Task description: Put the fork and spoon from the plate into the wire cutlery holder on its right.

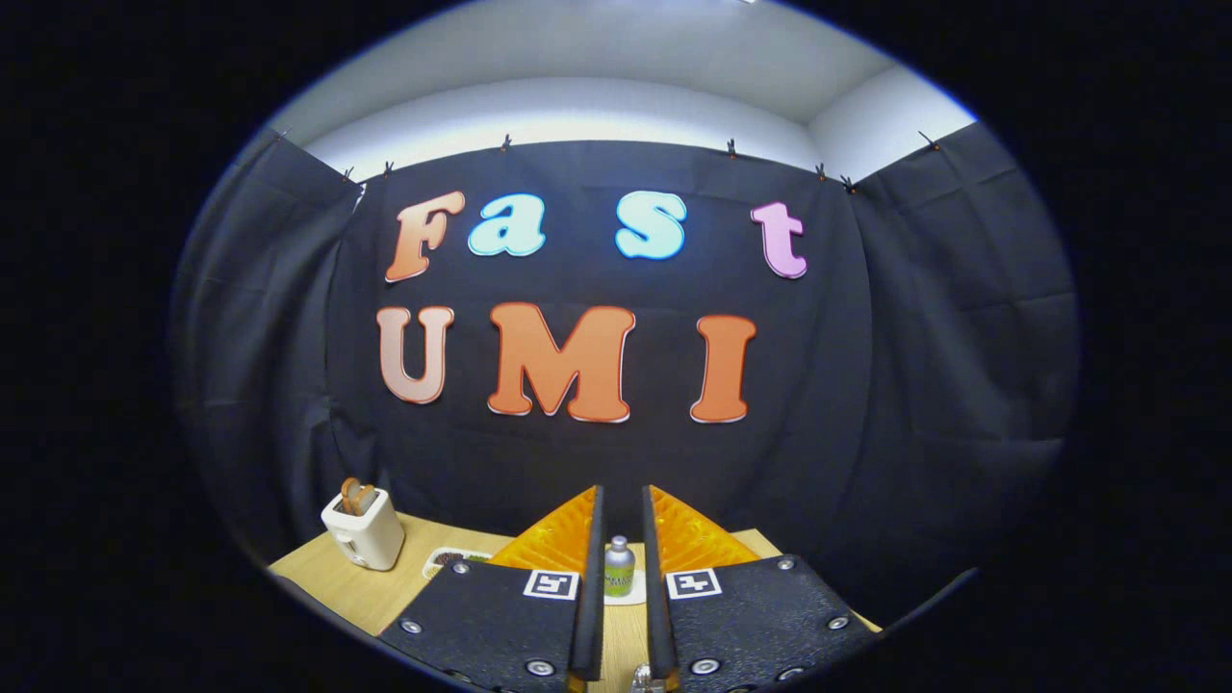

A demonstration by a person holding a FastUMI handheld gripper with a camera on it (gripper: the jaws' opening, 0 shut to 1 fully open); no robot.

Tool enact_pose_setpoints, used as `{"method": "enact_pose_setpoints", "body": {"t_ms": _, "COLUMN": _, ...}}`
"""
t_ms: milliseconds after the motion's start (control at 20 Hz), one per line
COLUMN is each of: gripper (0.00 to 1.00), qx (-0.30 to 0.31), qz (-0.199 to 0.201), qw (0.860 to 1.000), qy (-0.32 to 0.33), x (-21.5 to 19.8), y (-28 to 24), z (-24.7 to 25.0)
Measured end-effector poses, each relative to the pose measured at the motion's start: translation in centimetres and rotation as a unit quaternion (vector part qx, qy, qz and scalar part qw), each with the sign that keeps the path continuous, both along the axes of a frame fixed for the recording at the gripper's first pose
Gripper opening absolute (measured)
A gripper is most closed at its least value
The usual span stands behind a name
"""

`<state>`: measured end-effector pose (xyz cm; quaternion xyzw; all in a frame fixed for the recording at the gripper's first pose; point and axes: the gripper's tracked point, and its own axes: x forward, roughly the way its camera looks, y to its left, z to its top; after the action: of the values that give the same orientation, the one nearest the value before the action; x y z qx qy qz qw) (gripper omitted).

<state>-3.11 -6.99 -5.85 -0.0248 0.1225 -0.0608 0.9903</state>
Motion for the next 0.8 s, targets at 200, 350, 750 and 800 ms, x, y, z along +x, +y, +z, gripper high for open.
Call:
{"method": "enact_pose_setpoints", "body": {"t_ms": 200, "gripper": 0.37, "qx": 0.005, "qz": 0.015, "qw": 0.999, "qy": -0.048, "x": 1.3, "y": 1.6, "z": 3.0}}
{"method": "enact_pose_setpoints", "body": {"t_ms": 350, "gripper": 0.54, "qx": 0.001, "qz": 0.022, "qw": 0.997, "qy": -0.076, "x": 2.2, "y": 2.3, "z": 5.2}}
{"method": "enact_pose_setpoints", "body": {"t_ms": 750, "gripper": 0.87, "qx": 0.008, "qz": 0.053, "qw": 0.991, "qy": -0.123, "x": 2.8, "y": 4.5, "z": 8.1}}
{"method": "enact_pose_setpoints", "body": {"t_ms": 800, "gripper": 0.88, "qx": 0.008, "qz": 0.056, "qw": 0.991, "qy": -0.124, "x": 2.8, "y": 4.6, "z": 8.1}}
